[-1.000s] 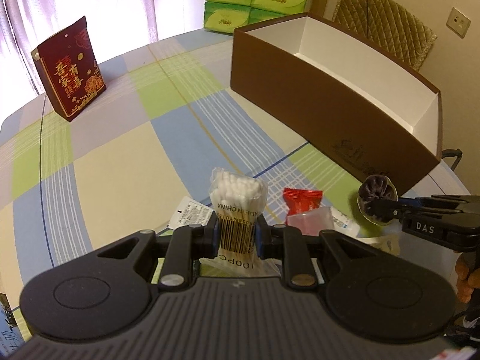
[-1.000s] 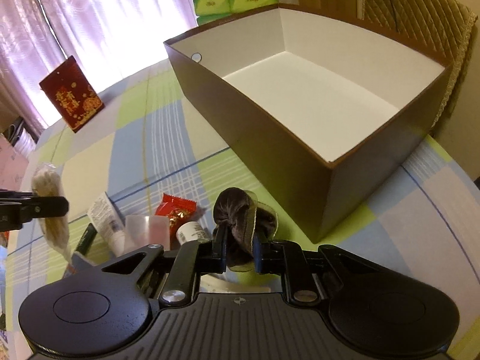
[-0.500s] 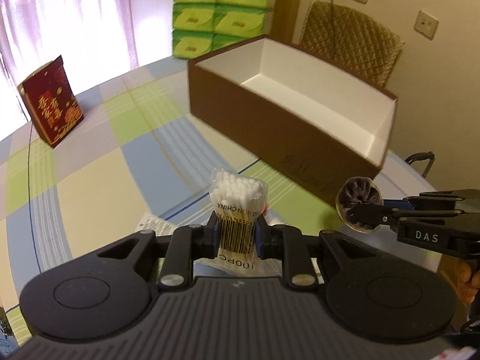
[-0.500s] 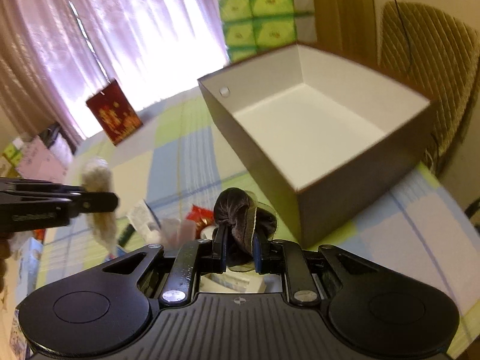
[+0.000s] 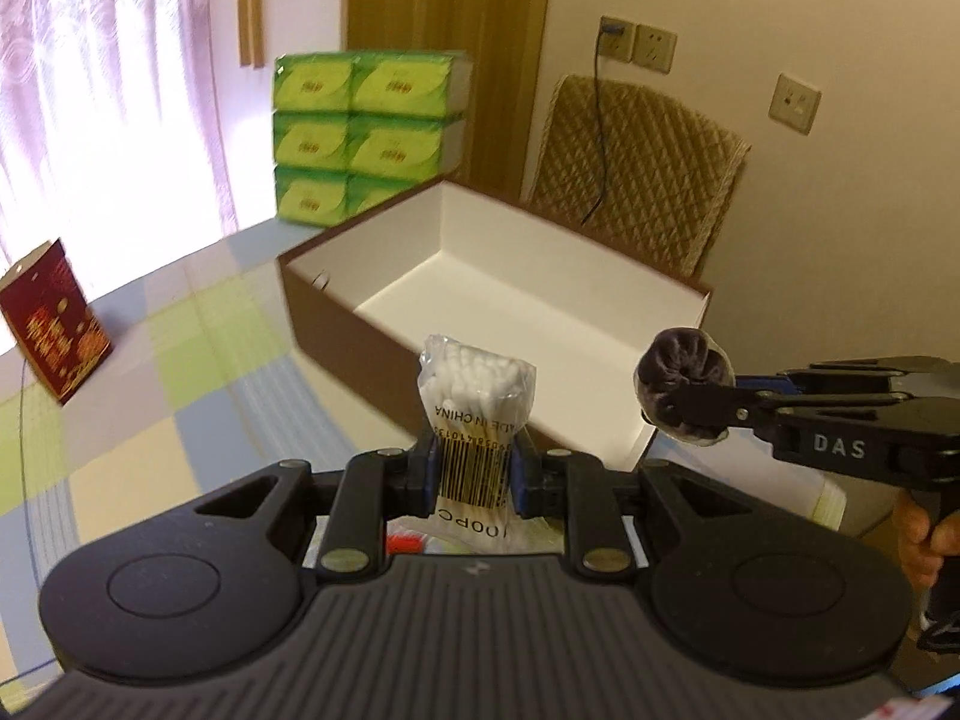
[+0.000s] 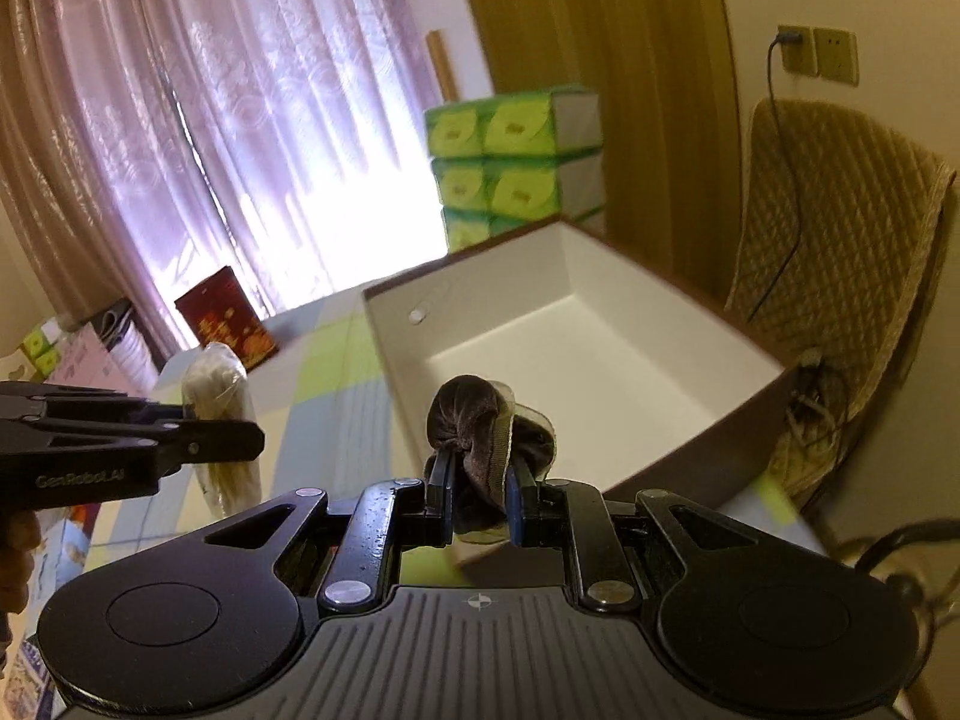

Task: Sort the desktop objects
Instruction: 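Carry both items over the brown box and open both tools to drop them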

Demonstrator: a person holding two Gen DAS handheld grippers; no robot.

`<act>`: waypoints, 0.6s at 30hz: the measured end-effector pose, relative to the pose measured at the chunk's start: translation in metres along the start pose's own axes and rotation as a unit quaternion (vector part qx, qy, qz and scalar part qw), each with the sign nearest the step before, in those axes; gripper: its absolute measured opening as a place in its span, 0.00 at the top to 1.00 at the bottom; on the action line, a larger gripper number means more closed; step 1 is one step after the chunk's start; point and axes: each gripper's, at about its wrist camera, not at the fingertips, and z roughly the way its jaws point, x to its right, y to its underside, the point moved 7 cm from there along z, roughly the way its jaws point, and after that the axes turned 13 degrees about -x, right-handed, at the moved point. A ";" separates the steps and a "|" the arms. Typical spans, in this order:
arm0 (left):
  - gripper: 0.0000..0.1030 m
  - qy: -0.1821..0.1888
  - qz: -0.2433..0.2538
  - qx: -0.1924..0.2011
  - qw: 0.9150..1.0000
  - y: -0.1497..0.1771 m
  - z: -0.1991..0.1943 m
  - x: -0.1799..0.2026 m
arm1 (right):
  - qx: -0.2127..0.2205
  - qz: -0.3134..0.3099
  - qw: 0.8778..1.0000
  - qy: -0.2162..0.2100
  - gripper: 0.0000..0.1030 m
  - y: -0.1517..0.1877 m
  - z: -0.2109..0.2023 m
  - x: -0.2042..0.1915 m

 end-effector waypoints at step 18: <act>0.82 0.009 -0.032 -0.003 0.999 -0.069 0.058 0.062 | -0.015 -0.070 0.997 -0.009 0.87 -0.051 0.015 0.075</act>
